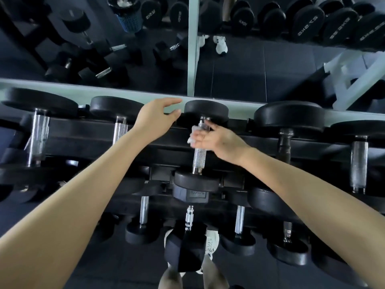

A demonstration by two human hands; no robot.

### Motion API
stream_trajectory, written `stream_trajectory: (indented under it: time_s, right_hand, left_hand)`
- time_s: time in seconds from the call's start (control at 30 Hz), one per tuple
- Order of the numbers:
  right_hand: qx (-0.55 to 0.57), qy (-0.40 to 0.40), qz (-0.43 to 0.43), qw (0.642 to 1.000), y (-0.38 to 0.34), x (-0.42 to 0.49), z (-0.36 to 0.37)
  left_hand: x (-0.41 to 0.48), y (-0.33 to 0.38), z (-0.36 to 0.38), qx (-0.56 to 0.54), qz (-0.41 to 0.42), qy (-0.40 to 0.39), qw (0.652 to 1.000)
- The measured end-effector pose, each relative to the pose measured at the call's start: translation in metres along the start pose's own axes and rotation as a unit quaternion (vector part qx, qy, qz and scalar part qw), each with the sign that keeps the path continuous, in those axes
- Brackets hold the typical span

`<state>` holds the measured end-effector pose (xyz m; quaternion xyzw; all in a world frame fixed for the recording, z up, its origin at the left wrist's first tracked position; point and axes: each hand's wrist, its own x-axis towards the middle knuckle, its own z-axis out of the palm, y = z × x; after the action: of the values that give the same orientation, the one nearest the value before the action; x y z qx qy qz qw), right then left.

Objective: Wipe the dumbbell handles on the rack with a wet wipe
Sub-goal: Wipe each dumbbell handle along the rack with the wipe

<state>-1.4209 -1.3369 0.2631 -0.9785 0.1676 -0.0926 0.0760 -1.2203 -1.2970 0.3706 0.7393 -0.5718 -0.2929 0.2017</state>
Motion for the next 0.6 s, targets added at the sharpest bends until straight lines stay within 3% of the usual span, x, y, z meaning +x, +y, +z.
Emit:
stream_trajectory:
  time_s: [0.1, 0.23, 0.33, 0.4, 0.47, 0.53, 0.6]
  right_hand:
    - [0.001, 0.011, 0.025, 1.000, -0.011, -0.004, 0.008]
    - [-0.002, -0.069, 0.003, 0.998, -0.031, -0.026, 0.007]
    - [0.099, -0.044, 0.109, 0.988, -0.039, -0.028, -0.008]
    - [0.217, 0.030, 0.282, 0.934, -0.062, -0.028, -0.025]
    - [0.286, 0.092, 0.450, 0.841, -0.085, -0.029, -0.040]
    - [0.300, 0.133, 0.529, 0.783, -0.093, -0.022, -0.038]
    - [0.310, 0.165, 0.542, 0.763, -0.089, -0.002, -0.033]
  left_hand:
    - [0.001, -0.007, -0.004, -0.010, 0.011, 0.001, 1.000]
    - [0.009, -0.008, -0.007, -0.026, 0.040, -0.031, 0.998]
    - [0.019, -0.006, -0.003, -0.034, 0.064, -0.059, 0.996]
    - [0.026, -0.005, 0.001, -0.037, 0.076, -0.077, 0.993]
    - [0.033, -0.003, 0.006, -0.033, 0.085, -0.089, 0.992]
    - [0.042, 0.001, 0.014, -0.034, 0.080, -0.097, 0.992]
    - [0.050, 0.005, 0.021, -0.035, 0.068, -0.094, 0.993]
